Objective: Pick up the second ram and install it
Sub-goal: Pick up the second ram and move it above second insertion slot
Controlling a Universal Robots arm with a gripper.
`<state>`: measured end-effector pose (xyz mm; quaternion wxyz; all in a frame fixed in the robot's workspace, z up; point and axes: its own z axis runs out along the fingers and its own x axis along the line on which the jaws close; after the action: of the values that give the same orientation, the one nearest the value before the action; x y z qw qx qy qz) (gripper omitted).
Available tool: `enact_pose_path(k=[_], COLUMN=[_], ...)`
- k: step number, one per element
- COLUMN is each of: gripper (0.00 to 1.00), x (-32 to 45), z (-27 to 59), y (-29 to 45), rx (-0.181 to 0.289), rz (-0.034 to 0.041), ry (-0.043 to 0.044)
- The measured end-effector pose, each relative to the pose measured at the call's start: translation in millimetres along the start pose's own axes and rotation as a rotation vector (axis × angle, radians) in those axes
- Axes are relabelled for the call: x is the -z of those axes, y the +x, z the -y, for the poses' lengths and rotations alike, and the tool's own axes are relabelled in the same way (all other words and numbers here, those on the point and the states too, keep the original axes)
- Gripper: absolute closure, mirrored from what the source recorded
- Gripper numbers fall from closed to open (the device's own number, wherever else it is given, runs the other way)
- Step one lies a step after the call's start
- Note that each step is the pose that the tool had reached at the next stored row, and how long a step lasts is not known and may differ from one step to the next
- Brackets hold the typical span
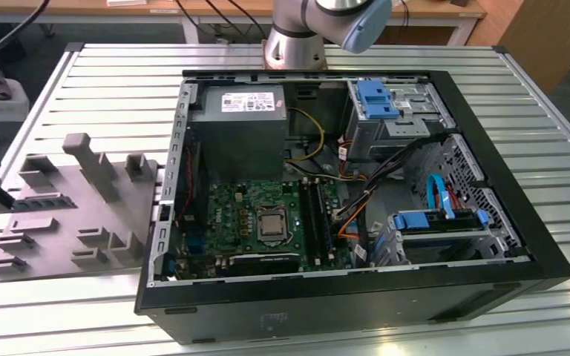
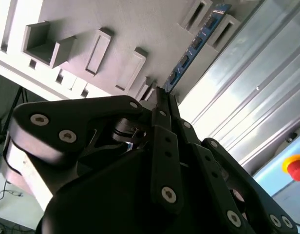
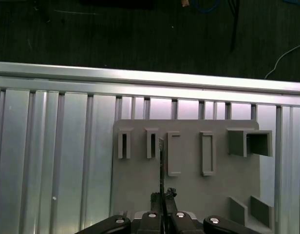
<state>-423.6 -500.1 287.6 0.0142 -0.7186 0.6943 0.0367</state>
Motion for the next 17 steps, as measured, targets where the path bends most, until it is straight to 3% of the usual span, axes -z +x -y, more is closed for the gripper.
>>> enact_pose_path(k=[9, 17], gripper=[0.87, 0.87], x=[38.1, 65.8], z=[-1.2, -2.0], y=[-2.8, -4.8], rx=[0.000, -0.001], rz=[-0.0001, 0.0000], ry=[-0.0001, 0.0001])
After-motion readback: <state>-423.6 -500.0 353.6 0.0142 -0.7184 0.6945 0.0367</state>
